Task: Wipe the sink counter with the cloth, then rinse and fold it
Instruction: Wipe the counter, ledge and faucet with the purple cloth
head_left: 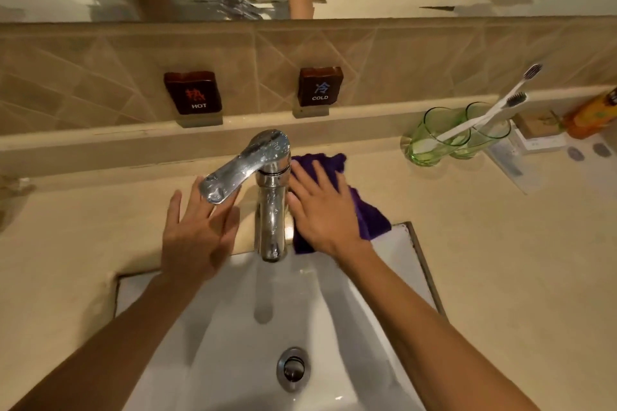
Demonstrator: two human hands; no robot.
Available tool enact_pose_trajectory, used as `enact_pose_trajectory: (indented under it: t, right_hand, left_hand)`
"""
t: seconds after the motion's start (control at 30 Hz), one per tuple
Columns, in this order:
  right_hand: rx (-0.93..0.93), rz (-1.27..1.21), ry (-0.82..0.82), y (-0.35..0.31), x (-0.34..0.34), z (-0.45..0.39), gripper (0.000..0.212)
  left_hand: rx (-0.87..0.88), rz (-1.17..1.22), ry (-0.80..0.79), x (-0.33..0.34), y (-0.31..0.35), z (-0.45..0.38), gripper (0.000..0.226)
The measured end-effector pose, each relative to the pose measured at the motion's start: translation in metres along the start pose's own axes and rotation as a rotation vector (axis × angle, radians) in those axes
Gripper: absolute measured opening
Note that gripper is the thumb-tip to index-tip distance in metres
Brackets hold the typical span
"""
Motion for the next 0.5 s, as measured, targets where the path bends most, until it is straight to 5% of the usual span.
enact_pose_trajectory:
  t: [0.2, 0.5]
  right_hand:
    - [-0.033, 0.076, 0.038, 0.006, 0.004, -0.004, 0.053]
    - [0.185, 0.044, 0.105, 0.106, -0.013, 0.019, 0.054]
  left_hand:
    - [-0.065, -0.167, -0.138, -0.01, 0.007, -0.004, 0.049]
    - [0.031, -0.178, 0.035, -0.026, 0.019, 0.0, 0.046]
Point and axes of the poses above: each hand's wrist, its own z-axis away from the middle knuckle, its own x-axis out of the palm, y = z × x, the point moved 1 cm from there along -z, towards the middle knuckle, and after that the axes turned 15 degrees about -y, right-handed, at the moved point
